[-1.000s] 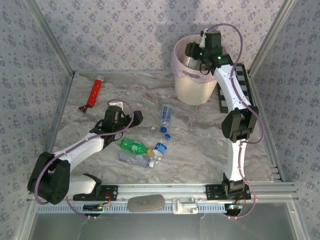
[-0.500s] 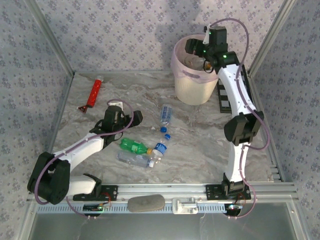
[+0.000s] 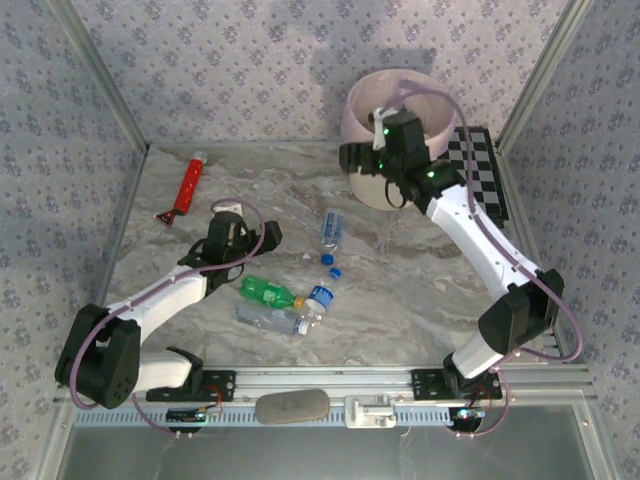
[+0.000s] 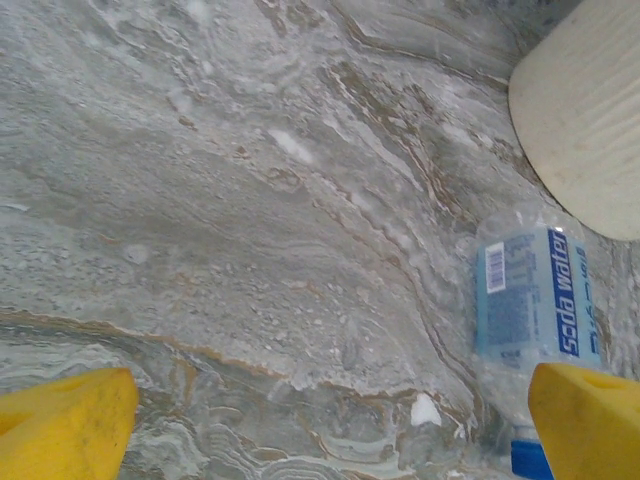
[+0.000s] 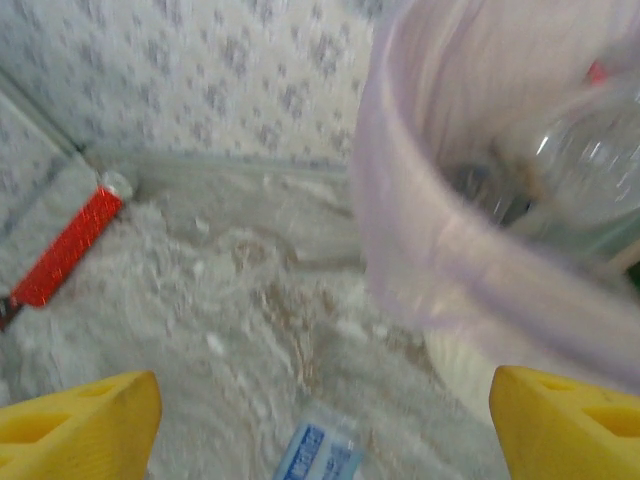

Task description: Put the plastic bottles in the bin

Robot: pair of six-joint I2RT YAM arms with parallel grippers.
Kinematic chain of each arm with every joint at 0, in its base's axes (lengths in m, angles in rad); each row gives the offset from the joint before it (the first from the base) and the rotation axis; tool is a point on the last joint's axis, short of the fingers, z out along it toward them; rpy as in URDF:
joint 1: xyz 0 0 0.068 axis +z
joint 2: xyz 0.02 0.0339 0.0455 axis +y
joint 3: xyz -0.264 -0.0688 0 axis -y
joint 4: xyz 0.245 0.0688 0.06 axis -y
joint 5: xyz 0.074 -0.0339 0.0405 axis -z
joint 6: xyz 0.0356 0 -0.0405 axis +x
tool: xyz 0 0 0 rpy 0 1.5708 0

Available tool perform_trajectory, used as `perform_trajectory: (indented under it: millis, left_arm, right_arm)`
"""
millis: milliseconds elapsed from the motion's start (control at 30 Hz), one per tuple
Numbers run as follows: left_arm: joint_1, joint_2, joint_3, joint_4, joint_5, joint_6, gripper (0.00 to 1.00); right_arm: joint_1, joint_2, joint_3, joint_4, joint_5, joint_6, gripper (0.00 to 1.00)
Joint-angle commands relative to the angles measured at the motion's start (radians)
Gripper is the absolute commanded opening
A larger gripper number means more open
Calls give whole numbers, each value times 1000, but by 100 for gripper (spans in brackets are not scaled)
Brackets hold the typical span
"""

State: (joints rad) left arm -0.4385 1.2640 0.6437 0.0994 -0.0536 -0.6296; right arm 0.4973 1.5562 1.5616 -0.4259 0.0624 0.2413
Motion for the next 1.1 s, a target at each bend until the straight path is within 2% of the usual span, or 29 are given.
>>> perform_trajectory:
  millis: [0, 133, 333, 767, 1067]
  left_arm:
    - [18, -7, 26, -16, -45, -26, 100]
    - [34, -19, 18, -20, -73, -50, 100]
    - [53, -44, -1, -38, -84, -65, 100]
    - [67, -93, -42, -49, -99, -67, 100]
    - [73, -113, -61, -53, -104, -68, 100]
  right_arm:
    - [57, -40, -99, 37, 107, 41, 87]
    - [118, -23, -229, 100, 131, 152, 87]
    - [196, 79, -310, 135, 283, 282, 88]
    - [258, 396, -114, 26, 381, 361, 95]
    - [253, 502, -69, -1, 338, 413, 92]
